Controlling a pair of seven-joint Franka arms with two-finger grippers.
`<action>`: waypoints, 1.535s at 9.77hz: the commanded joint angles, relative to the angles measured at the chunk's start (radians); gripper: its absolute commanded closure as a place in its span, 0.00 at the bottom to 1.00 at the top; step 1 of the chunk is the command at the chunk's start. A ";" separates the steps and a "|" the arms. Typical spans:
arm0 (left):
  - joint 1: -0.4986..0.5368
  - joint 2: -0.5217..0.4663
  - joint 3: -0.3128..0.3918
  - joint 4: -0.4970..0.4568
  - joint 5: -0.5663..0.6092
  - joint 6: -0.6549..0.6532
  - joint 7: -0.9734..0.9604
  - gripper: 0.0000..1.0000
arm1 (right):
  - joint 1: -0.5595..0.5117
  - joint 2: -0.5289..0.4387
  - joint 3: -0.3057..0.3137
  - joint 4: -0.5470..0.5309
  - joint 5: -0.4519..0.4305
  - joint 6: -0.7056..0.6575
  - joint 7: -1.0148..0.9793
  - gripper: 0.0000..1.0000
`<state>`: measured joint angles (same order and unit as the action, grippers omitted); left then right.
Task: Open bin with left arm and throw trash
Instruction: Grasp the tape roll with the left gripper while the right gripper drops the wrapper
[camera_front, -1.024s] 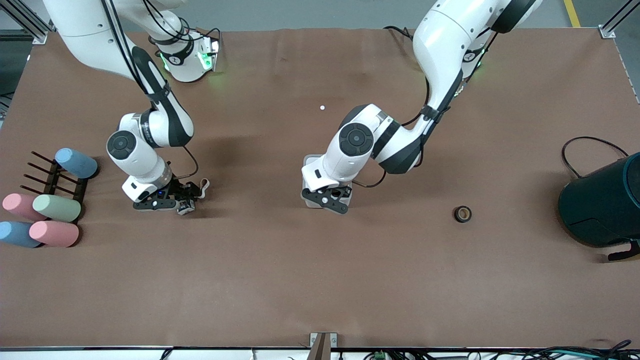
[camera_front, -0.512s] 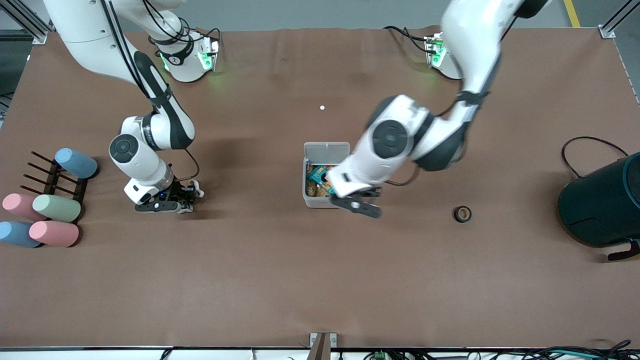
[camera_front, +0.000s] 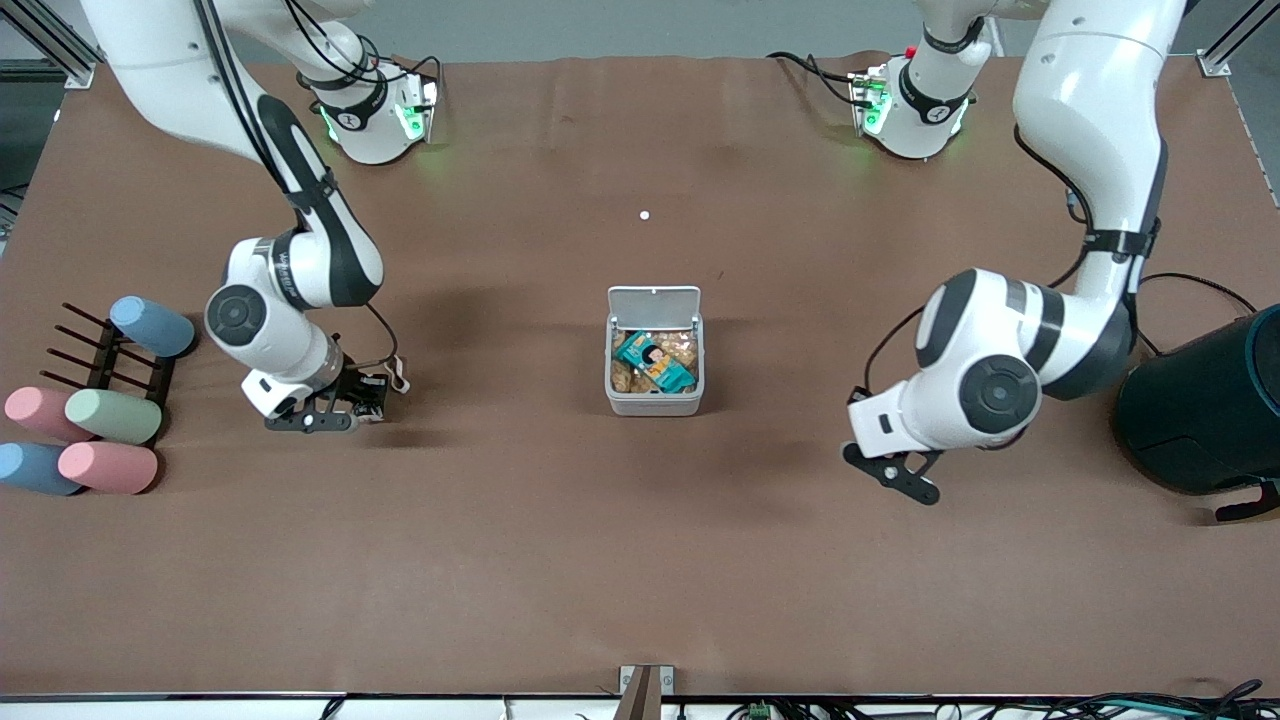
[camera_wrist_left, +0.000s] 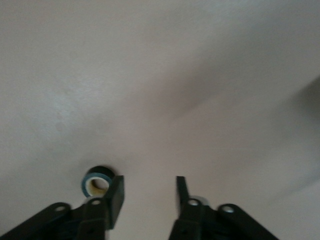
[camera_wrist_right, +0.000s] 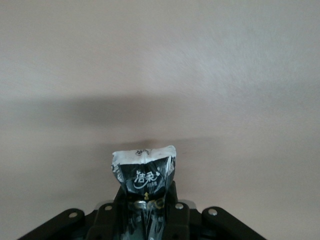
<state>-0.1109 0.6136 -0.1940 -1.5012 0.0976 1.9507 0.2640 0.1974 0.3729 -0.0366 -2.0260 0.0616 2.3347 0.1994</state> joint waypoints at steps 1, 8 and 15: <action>0.063 -0.023 -0.015 -0.133 0.020 0.120 0.070 0.00 | 0.016 -0.022 0.076 0.249 0.072 -0.283 0.205 1.00; 0.201 -0.029 -0.015 -0.381 0.028 0.416 0.173 0.00 | 0.404 0.139 0.118 0.475 0.093 -0.019 0.770 0.98; 0.198 -0.038 -0.016 -0.422 0.028 0.458 0.172 0.97 | 0.456 0.224 0.116 0.469 0.049 -0.023 0.764 0.84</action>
<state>0.0837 0.6080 -0.2026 -1.8913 0.1112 2.3992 0.4351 0.6483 0.5810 0.0862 -1.5770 0.1266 2.3189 0.9542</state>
